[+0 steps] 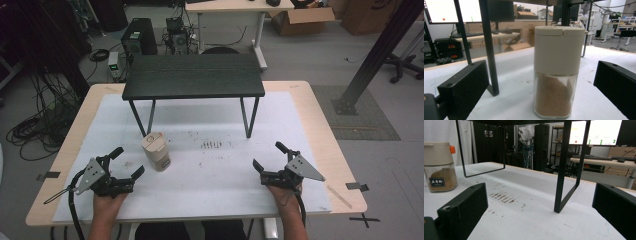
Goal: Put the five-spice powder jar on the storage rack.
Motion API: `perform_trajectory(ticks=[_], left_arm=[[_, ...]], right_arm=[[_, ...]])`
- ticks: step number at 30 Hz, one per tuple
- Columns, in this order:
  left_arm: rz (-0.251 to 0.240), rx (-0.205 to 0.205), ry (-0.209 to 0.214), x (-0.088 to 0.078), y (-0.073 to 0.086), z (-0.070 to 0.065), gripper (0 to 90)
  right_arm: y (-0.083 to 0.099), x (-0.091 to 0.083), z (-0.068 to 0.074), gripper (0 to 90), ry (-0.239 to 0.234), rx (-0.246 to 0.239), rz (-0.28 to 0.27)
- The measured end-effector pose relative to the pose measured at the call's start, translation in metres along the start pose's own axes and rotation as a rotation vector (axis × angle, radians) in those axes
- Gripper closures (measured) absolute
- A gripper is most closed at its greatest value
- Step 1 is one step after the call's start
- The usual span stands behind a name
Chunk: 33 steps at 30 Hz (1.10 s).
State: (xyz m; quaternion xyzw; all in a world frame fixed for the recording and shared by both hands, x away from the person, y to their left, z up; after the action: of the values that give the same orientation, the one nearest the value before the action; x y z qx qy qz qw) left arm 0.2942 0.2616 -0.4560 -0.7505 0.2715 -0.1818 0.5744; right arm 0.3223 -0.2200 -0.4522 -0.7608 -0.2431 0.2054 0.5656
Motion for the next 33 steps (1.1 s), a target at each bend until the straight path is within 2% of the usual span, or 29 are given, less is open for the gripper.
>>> perform_trajectory(ticks=[15, 27, 33], left_arm=[[0.001, 0.013, -0.001, 0.0003, 0.0003, -0.0013, 0.4], [-0.003, -0.003, 0.002, -0.0005, -0.0005, 0.0005, 0.4], [0.008, -0.005, 0.018, -0.0012, -0.0013, -0.0011, 0.3]], right_arm=[[-0.0001, 0.0, 0.0003, 0.0, 0.001, -0.004, -0.001], [-0.0003, -0.0005, 0.0003, 0.0, 0.002, -0.005, -0.004], [-0.0003, -0.0004, 0.0002, 0.0, 0.002, -0.004, -0.004]])
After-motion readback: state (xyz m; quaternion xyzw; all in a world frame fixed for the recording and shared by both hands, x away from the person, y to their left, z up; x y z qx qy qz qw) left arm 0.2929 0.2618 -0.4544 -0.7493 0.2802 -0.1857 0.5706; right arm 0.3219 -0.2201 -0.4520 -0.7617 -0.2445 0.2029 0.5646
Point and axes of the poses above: each handheld gripper's, and its own axes: x roughly forward along the jaws, y roughly out of its underside, z roughly to its left, the point moved 4 cm from there along x, roughly forward along the jaws, and after that the axes turned 15 degrees about -x, right-handed, at the moved point
